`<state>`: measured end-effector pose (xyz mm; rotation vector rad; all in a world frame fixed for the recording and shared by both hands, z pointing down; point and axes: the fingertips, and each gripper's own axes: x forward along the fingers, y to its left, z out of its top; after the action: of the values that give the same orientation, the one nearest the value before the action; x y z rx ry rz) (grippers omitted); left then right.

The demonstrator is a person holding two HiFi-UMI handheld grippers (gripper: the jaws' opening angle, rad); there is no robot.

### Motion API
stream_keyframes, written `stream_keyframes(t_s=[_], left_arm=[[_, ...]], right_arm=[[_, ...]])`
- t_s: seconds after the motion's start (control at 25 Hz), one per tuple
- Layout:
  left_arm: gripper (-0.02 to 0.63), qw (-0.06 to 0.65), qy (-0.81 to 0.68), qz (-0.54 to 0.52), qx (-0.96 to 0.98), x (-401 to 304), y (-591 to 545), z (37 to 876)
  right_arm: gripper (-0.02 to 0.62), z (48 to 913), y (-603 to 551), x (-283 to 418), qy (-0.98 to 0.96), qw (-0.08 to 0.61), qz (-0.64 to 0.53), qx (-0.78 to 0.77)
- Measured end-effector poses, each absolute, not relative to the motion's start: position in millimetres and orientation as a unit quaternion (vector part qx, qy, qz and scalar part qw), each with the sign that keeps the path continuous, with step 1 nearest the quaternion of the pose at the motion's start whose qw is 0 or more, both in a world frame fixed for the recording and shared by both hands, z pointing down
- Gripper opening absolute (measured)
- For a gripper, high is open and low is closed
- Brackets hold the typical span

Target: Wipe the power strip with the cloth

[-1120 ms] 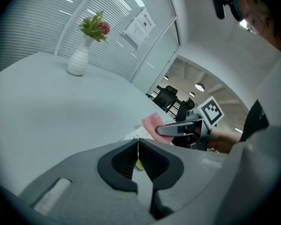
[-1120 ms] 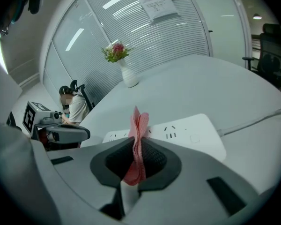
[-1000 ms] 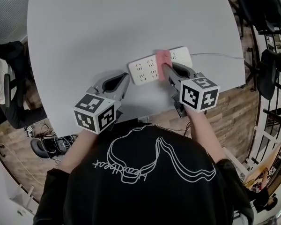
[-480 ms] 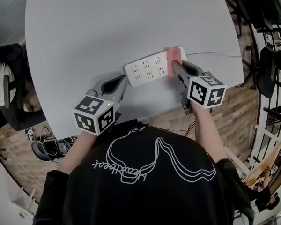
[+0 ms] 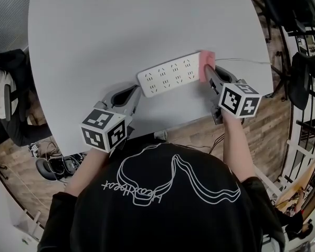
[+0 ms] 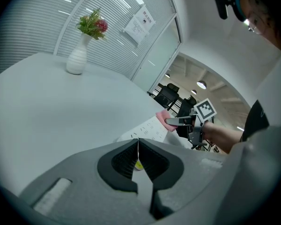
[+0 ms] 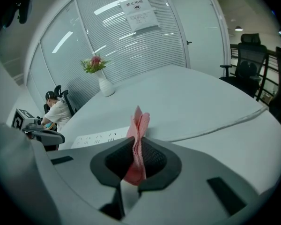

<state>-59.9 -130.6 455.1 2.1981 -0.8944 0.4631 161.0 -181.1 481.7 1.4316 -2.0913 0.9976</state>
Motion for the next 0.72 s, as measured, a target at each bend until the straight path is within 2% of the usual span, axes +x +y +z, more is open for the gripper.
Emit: stream_keyframes(t_s=[0.4,0.72], left_arm=[[0.015,0.355,-0.353,0.178,0.847,-61.9,-125.4,456.3],[0.015,0.357,-0.364,0.167,0.844,-63.8,-125.1,453.8]], right_arm=[[0.041,478.9,-181.3,172.9,-0.746,0.184,0.368,0.525],[0.041,445.2,-182.8,136.4,-0.781,0.159,0.347,0.494]])
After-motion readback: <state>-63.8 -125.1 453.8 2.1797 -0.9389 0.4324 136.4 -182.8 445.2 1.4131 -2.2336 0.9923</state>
